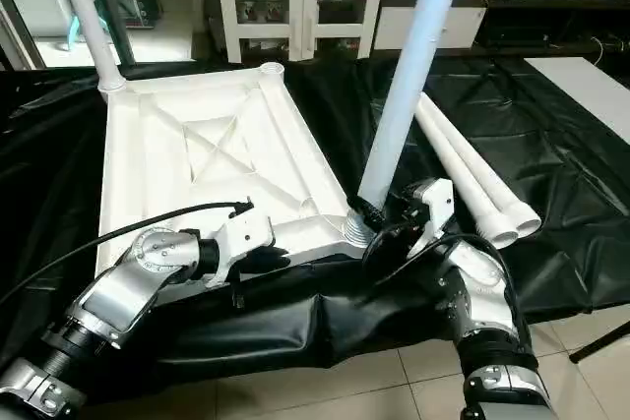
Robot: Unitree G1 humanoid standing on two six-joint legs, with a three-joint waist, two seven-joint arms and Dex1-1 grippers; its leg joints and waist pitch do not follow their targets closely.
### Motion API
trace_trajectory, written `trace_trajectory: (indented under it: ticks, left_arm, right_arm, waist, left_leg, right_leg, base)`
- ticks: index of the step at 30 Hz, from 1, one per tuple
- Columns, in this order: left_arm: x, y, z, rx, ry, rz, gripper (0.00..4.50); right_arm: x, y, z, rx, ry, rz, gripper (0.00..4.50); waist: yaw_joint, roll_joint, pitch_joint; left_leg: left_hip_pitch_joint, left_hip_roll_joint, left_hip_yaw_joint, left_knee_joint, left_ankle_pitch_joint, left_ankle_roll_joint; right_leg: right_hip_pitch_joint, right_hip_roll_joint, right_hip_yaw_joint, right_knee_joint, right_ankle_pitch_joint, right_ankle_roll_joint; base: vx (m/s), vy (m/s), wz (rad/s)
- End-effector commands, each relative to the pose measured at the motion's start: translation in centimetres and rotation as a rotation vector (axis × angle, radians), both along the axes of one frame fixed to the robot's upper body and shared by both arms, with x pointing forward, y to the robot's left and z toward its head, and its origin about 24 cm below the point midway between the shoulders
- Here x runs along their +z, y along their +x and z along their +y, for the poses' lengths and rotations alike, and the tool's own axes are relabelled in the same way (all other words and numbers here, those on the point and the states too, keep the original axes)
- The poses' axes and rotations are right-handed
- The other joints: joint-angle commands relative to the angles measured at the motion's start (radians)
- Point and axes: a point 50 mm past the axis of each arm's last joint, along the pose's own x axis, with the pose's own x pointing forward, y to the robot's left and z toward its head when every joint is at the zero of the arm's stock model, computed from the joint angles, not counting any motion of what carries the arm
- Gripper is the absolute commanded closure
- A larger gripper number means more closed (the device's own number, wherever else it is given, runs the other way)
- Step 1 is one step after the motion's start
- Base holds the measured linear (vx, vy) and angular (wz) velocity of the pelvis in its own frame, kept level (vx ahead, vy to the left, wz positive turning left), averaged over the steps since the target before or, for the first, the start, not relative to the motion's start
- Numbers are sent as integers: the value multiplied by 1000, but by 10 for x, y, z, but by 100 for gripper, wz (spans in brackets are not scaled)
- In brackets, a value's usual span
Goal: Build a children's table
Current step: Insert table leg to table base
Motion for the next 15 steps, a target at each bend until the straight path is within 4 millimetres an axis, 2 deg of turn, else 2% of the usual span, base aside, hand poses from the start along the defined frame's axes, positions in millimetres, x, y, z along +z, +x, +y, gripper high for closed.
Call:
trace_trajectory:
  ticks: [1,7,8,10,11,12,13,14,15]
  left_arm:
    - [-6,0,8,28,50,4,450]
    - [-6,1,8,36,49,12,450]
    - [-6,1,8,43,48,15,450]
    - [-7,2,8,76,42,29,450]
    - [-6,4,8,128,34,45,450]
    - [-6,8,8,190,21,57,450]
    - [-6,8,8,190,21,57,450]
    - [-3,17,4,328,-17,71,450]
    - [0,23,1,414,-50,72,450]
  right_arm:
    - [-62,-42,0,48,-121,290,264]
    - [-64,-46,2,30,-110,282,264]
    - [-65,-46,1,19,-107,282,264]
    - [-66,-44,2,-30,-112,281,264]
    - [-66,-40,1,-99,-130,282,264]
    - [-66,-33,1,-175,-147,284,264]
    - [-66,-33,1,-175,-147,284,264]
    - [-63,-20,2,-315,-170,290,264]
    - [-61,-12,5,-382,-180,296,264]
  waist:
    - [-13,8,-8]
    - [-13,6,-8]
    - [-12,13,-7]
    - [-15,10,-5]
    - [-15,10,-5]
    - [-18,14,-2]
    - [-19,13,-1]
    - [-18,31,2]
    - [-29,22,5]
  left_leg:
    - [20,73,-53,-108,-483,-36]
    - [17,73,-48,-109,-457,-28]
    - [17,73,-49,-111,-456,-29]
    - [17,74,-50,-112,-478,-38]
    - [20,73,-50,-112,-483,-40]
    - [20,73,-50,-115,-482,-60]
    - [19,73,-52,-116,-493,-62]
    - [21,71,-56,-117,-517,-71]
    - [18,70,-54,-118,-531,-78]
  right_leg:
    - [-24,-47,28,-92,-409,-161]
    - [-21,-46,31,-90,-348,-177]
    - [-22,-46,31,-90,-343,-180]
    - [-22,-46,30,-92,-372,-175]
    - [-25,-46,31,-94,-382,-172]
    - [-28,-45,31,-92,-383,-171]
    - [-27,-44,29,-94,-400,-165]
    - [-29,-46,30,-95,-428,-152]
    - [-32,-43,27,-98,-441,-151]
  base:
    - [0,0,0]
    - [0,0,0]
    - [0,0,0]
    - [0,0,0]
    - [0,0,0]
    - [0,0,0]
    - [0,0,0]
    - [0,0,0]
    - [0,0,0]
